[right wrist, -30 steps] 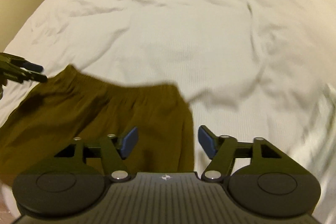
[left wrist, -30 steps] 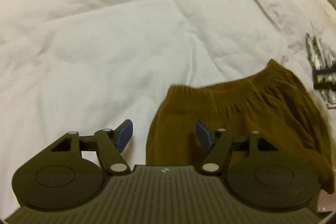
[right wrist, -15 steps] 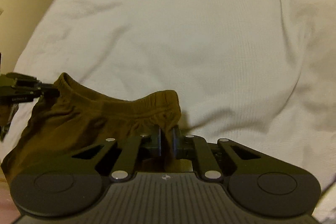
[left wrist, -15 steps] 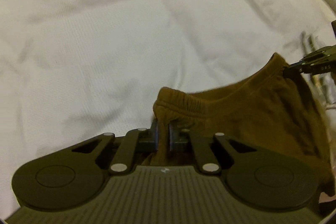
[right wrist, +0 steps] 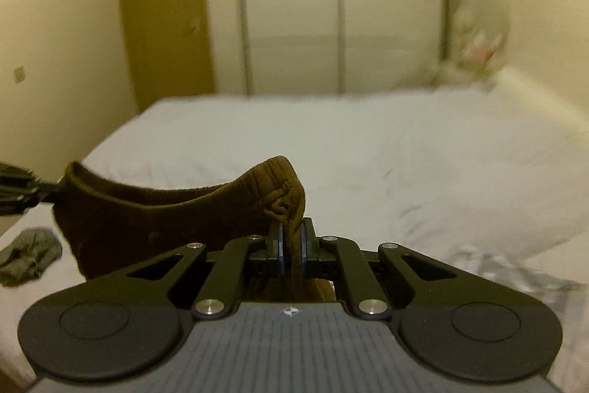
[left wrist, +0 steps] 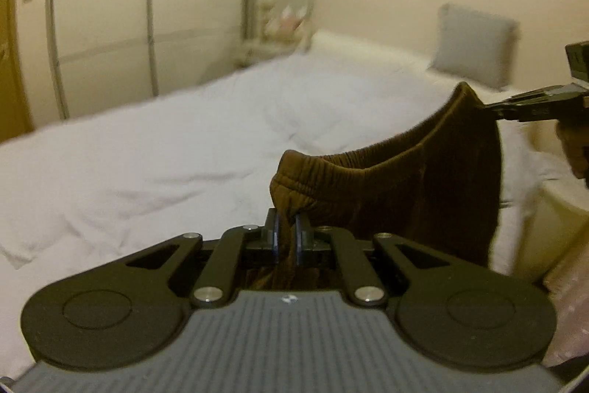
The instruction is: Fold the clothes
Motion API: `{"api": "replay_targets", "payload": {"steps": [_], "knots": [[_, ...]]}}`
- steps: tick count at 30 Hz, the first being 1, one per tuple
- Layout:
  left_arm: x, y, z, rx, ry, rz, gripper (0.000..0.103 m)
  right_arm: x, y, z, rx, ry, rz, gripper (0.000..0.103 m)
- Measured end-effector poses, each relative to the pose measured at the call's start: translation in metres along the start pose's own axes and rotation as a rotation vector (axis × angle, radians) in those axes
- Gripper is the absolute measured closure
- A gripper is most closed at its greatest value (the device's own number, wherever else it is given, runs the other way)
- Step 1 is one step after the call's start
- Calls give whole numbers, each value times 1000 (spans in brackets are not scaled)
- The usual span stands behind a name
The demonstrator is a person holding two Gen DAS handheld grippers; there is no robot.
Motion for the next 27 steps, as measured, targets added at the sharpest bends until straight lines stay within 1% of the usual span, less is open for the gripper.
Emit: {"api": "replay_targets", "payload": {"steps": [3, 5, 9, 11, 14, 15, 17, 20, 23, 25, 27], "knots": [[-78, 2, 33, 46, -48, 66, 98, -85, -12, -40, -24, -85, 95, 95], [-127, 6, 51, 61, -81, 114, 98, -138, -12, -63, -50, -139, 158, 96], [-208, 37, 72, 80, -136, 232, 98, -224, 8, -95, -60, -205, 286, 96], [-234, 54, 74, 98, -141, 278, 98, -251, 23, -107, -84, -224, 334, 96], [-245, 71, 70, 86, -121, 294, 98, -267, 44, -110, -119, -227, 365, 96], [-242, 74, 66, 80, -110, 290, 98, -261, 49, -111, -132, -223, 362, 96], [-220, 76, 52, 63, -84, 264, 98, -240, 54, -105, -154, -210, 334, 96], [-167, 70, 30, 21, -49, 191, 98, -177, 56, -87, -143, -160, 251, 96], [-89, 54, 0, -23, -8, 93, 98, -87, 52, -53, -132, -108, 136, 96], [-31, 43, -22, -48, 25, 22, 98, -11, 46, -32, -127, -70, 53, 96], [36, 26, -48, -69, 69, -60, 98, 63, 43, -12, -136, -40, -14, 96]]}}
Point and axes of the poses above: each gripper's, at about its wrist camera, not at the fingertips, and x roughly the way its jaws point, z to its right, y to its top, the point moved 6 cm from there along x, roughly the way its jaws point, and after that the axes turned 8 degrees about x, right-handed, at the moved point
